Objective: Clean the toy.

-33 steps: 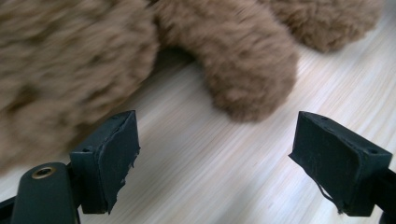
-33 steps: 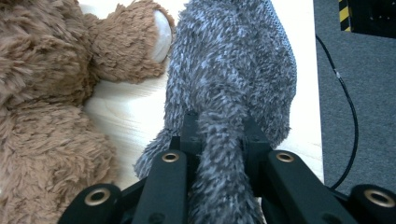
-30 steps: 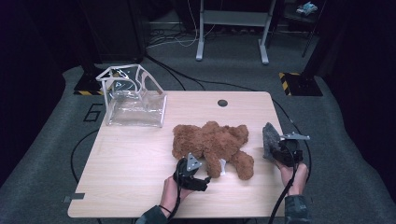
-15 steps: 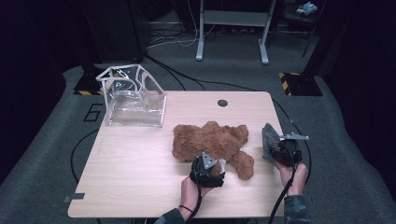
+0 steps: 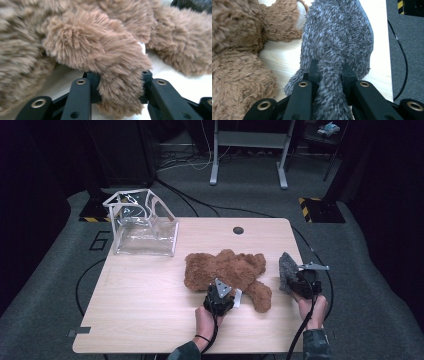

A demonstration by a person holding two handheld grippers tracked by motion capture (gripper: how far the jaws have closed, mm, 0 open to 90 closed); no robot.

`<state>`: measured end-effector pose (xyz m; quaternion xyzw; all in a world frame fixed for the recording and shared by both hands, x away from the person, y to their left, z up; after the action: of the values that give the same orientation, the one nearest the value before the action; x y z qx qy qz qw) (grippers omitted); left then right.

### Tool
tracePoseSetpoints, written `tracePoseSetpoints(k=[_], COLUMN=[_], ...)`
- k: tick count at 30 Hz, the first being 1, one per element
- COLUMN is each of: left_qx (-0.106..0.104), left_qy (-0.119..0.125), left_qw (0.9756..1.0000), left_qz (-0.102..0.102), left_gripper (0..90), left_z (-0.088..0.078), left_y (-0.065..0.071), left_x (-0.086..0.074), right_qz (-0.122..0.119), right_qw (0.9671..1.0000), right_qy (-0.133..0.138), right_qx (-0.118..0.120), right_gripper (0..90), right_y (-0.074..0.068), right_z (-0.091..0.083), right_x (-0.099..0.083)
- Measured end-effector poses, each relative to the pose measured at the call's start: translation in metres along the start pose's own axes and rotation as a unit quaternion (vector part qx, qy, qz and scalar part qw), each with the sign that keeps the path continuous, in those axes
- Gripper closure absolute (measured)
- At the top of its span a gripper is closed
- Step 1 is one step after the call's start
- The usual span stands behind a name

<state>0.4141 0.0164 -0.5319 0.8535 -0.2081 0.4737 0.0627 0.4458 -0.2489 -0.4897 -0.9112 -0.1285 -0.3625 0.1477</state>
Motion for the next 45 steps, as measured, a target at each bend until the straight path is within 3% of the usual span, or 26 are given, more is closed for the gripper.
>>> tracePoseSetpoints(k=[9, 14, 21, 29, 38, 41, 45], left_qx=[0.013, 0.006, -0.005, -0.018, -0.044, -0.061, -0.070], left_qy=[0.032, 0.040, 0.071, 0.101, 0.118, 0.116, 0.088], left_qw=[0.9991, 0.9987, 0.9964, 0.9937, 0.9908, 0.9908, 0.9933], left_qz=[0.023, 0.032, 0.046, 0.046, 0.050, 0.035, 0.024], left_gripper=[73.1, 73.8, 74.5, 74.9, 74.8, 74.6, 73.7], left_z=[0.000, 0.004, -0.001, -0.017, -0.037, -0.040, -0.024], left_y=[-0.023, -0.037, -0.049, -0.053, -0.043, -0.040, -0.047], left_x=[0.029, 0.045, 0.073, 0.096, 0.111, 0.112, 0.109], right_qz=[0.007, 0.005, 0.001, 0.003, -0.001, 0.000, -0.005], right_qw=[1.0000, 1.0000, 1.0000, 1.0000, 1.0000, 1.0000, 1.0000], right_qy=[0.002, 0.001, 0.000, 0.002, 0.001, 0.001, -0.003], right_qx=[0.000, 0.001, 0.000, -0.001, -0.001, 0.000, -0.001], right_gripper=[76.4, 76.4, 76.4, 76.3, 76.3, 76.3, 76.1], right_y=[0.002, 0.002, 0.002, 0.003, 0.002, 0.001, 0.000], right_z=[0.000, 0.001, 0.001, -0.001, -0.002, -0.001, -0.001], right_x=[-0.003, -0.003, -0.001, 0.000, 0.003, 0.003, 0.004])
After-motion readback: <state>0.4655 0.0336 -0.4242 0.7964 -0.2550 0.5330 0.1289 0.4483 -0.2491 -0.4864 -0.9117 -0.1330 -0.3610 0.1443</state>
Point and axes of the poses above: each handheld gripper's, and its own axes: z roughly forward along the jaws, x roughly out of its top, y roughly to its right, the point moved 5 cm from there along z, roughly forward along the jaws, and after that the axes turned 12 degrees about x, right-handed, at the moved point
